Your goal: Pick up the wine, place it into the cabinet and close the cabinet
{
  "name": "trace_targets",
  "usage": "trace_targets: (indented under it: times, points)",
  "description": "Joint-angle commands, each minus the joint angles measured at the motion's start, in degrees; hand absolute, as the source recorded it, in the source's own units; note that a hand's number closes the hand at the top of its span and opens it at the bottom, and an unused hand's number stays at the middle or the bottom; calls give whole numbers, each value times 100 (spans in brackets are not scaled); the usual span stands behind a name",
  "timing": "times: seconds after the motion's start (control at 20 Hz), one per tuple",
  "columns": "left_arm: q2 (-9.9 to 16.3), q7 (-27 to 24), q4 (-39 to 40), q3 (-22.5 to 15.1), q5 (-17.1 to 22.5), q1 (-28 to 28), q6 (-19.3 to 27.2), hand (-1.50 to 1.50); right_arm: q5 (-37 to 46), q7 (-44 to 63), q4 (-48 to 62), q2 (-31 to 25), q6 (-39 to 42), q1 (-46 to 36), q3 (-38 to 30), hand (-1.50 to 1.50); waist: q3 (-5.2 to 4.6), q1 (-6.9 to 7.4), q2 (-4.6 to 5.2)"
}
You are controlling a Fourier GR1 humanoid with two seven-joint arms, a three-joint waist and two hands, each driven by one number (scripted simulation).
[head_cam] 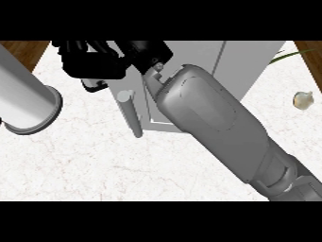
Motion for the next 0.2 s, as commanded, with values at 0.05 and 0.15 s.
trace_targets:
  times: [0.05,0.15]
  points:
    - [23,140,-100,-26,-20,24,1,-150,214,-71,990,-441,-58,-125,-395,150,52,-6,275]
    - [-48,151,122,25,43,-256,29,-150,106,-312,1014,-580,194,-39,-489,150,51,-69,322]
